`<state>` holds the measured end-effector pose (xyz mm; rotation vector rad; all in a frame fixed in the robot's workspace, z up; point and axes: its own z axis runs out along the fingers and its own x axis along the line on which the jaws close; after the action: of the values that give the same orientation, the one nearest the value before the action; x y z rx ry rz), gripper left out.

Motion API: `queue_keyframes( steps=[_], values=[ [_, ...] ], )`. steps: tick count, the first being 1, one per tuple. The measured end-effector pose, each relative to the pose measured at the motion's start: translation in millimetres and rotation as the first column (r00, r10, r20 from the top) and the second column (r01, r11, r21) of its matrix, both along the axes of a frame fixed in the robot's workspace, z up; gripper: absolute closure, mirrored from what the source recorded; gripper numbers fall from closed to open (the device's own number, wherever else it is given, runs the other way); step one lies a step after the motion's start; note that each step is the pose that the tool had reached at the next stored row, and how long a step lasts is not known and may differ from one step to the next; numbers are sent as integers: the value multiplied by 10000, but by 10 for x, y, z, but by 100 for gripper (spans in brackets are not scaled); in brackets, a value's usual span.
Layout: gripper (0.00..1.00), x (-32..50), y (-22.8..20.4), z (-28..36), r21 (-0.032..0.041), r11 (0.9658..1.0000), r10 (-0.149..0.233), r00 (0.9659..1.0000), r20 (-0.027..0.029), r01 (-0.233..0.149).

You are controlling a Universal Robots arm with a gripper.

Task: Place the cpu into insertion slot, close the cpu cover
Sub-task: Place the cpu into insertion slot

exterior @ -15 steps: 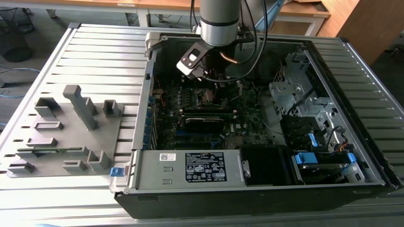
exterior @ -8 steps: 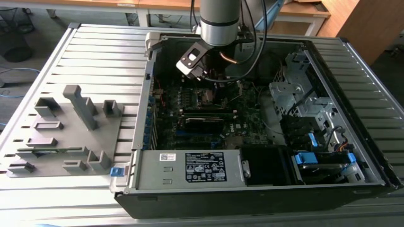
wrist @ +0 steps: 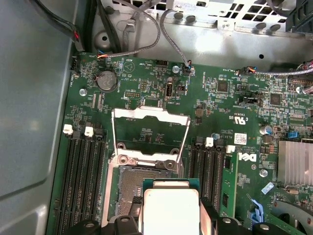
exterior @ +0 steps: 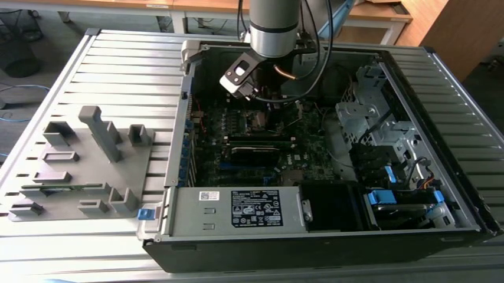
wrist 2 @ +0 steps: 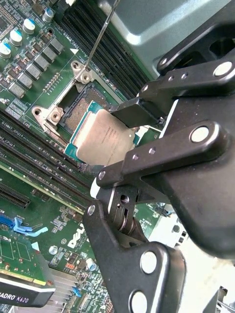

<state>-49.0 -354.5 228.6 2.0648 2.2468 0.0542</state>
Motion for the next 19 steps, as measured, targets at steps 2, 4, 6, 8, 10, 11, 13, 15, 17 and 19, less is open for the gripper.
queue_keyframes(
  steps=[2, 4, 6, 8, 10, 11, 13, 15, 17, 19],
  values=[
    [46, 0, 0, -5, -1, 9996, -298, 9996, -1, 298],
    [46, 0, 0, -5, -1, 9992, -404, 9992, -1, 404],
    [46, 0, 0, -5, -1, 9992, -407, 9992, 0, 407],
    [46, 0, 0, -6, 0, 9992, -410, 9992, 0, 410],
    [46, 0, 0, -6, 5, 9991, -413, 9991, -14, 413],
    [46, 1, 0, -7, 36, 9991, -414, 9991, -49, 414],
    [46, 3, 0, -8, 72, 9991, -413, 9991, -88, 413],
    [46, 3, 0, -7, 73, 9991, -412, 9991, -89, 413],
    [46, 4, 3, -6, 69, 9991, -419, 9991, -91, 420],
    [46, 3, 12, -7, 72, 9989, -463, 9989, -90, 464]
  ],
)
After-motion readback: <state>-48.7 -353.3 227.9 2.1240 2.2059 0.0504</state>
